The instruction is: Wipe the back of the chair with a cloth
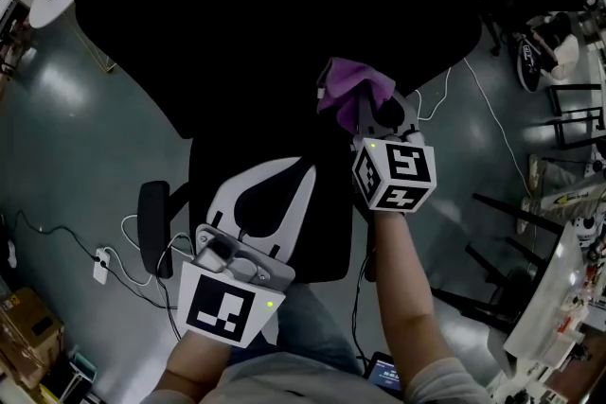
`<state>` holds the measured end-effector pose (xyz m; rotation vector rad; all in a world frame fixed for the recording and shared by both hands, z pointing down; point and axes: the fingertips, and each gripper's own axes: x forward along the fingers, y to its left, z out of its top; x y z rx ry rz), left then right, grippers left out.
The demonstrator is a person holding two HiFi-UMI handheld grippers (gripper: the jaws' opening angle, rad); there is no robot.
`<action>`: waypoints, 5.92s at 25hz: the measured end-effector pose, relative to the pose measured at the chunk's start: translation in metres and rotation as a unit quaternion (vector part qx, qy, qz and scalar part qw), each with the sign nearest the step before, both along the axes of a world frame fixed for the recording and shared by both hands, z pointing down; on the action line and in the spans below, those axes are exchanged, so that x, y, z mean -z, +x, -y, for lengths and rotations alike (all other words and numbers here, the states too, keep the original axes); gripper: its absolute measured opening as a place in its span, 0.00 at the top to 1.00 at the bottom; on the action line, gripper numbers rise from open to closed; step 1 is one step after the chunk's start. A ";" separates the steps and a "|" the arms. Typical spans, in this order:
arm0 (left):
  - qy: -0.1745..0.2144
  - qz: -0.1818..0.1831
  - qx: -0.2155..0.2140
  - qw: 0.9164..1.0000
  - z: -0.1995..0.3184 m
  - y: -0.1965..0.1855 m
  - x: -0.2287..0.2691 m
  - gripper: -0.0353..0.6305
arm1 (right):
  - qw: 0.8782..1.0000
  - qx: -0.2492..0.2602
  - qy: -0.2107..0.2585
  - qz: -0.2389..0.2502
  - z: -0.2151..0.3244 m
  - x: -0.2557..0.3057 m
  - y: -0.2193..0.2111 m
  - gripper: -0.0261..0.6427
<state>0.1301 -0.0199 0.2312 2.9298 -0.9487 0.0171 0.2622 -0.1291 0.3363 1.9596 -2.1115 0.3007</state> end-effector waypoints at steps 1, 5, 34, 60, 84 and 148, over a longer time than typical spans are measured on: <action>0.000 0.000 -0.001 1.000 0.000 0.004 0.000 0.93 | 1.000 -0.003 0.001 0.001 -0.001 0.000 0.005 0.89; 0.001 0.001 -0.009 1.000 -0.004 0.018 -0.001 0.93 | 1.000 -0.018 0.002 0.007 -0.008 -0.001 0.025 0.89; -0.005 -0.001 -0.038 0.999 -0.021 0.032 -0.055 0.93 | 0.999 -0.039 0.033 -0.016 -0.035 -0.033 0.051 0.89; 0.000 -0.007 0.006 1.000 0.003 -0.045 -0.067 0.93 | 0.998 -0.041 0.052 -0.012 -0.005 -0.026 -0.011 0.89; 0.015 -0.002 0.071 0.997 0.017 -0.143 -0.051 0.93 | 0.999 0.017 0.046 0.011 0.023 -0.029 -0.148 0.89; 0.002 0.000 0.117 0.993 0.021 -0.215 -0.065 0.93 | 0.993 0.113 0.015 -0.021 0.020 -0.080 -0.270 0.89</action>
